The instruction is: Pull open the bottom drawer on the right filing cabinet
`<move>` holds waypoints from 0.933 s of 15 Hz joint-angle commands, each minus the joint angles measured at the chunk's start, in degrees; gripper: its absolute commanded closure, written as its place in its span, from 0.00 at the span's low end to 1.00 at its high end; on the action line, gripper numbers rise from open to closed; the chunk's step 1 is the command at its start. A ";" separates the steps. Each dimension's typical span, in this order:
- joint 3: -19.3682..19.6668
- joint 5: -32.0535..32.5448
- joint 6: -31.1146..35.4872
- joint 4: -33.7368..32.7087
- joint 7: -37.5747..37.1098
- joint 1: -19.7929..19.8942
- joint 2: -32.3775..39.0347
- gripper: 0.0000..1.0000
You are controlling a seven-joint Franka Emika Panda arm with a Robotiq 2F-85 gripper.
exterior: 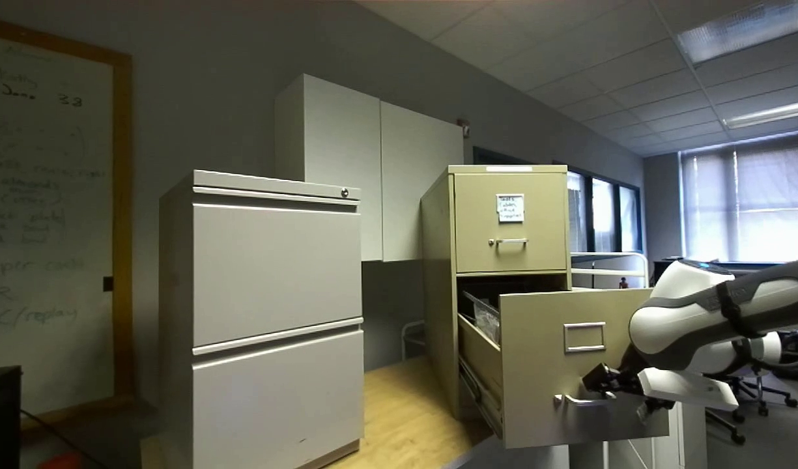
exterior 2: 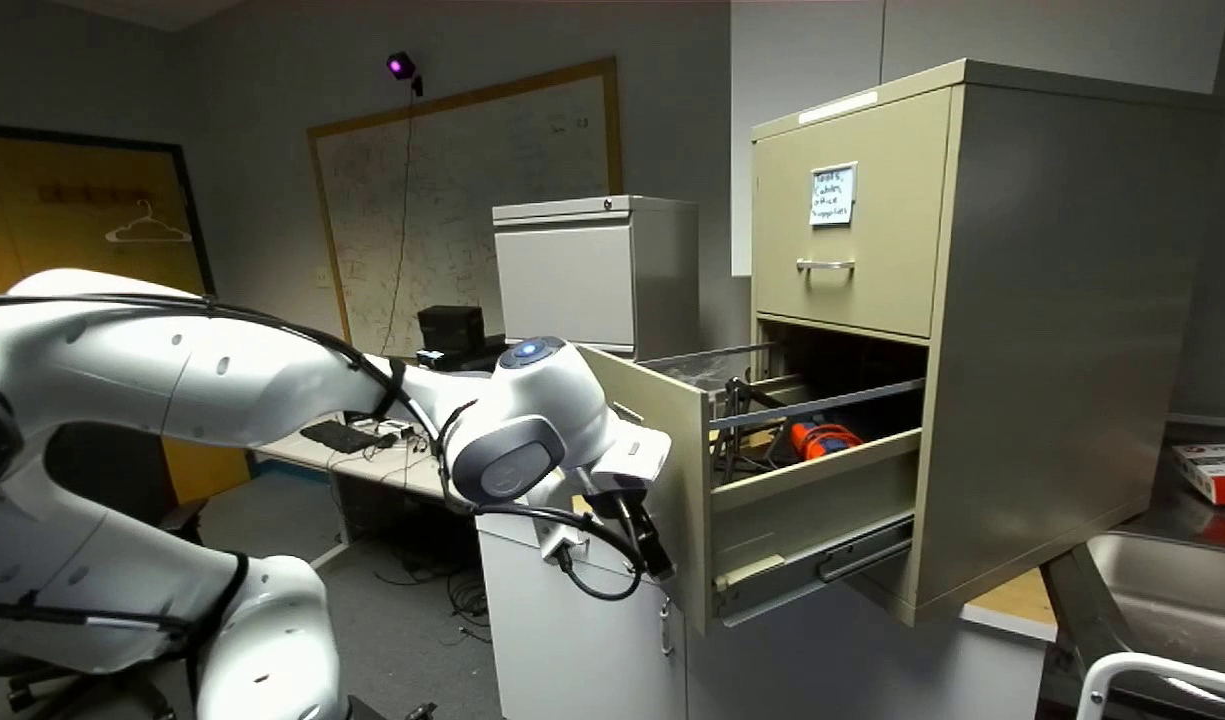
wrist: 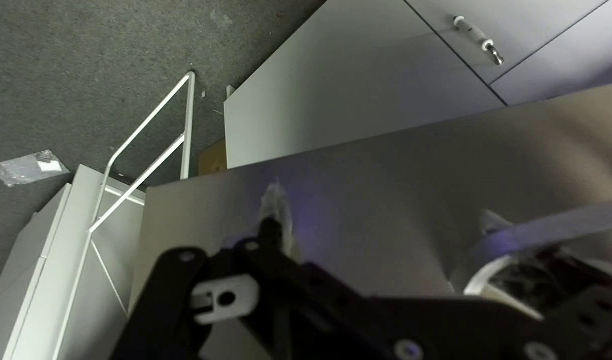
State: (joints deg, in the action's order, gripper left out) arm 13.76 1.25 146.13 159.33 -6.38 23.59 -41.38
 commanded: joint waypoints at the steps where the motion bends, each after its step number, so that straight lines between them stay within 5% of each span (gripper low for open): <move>1: -1.47 2.40 -2.01 0.26 1.55 2.80 -10.32 0.00; 6: -2.96 4.75 -6.70 -0.62 0.97 4.33 -15.39 0.00; 12: -3.35 6.85 3.56 -3.45 0.81 5.77 -19.02 0.00; 14: -3.32 7.47 1.28 -4.70 1.60 5.69 -17.50 0.00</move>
State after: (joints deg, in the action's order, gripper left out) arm 11.22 7.32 147.47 157.05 -5.45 28.40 -61.71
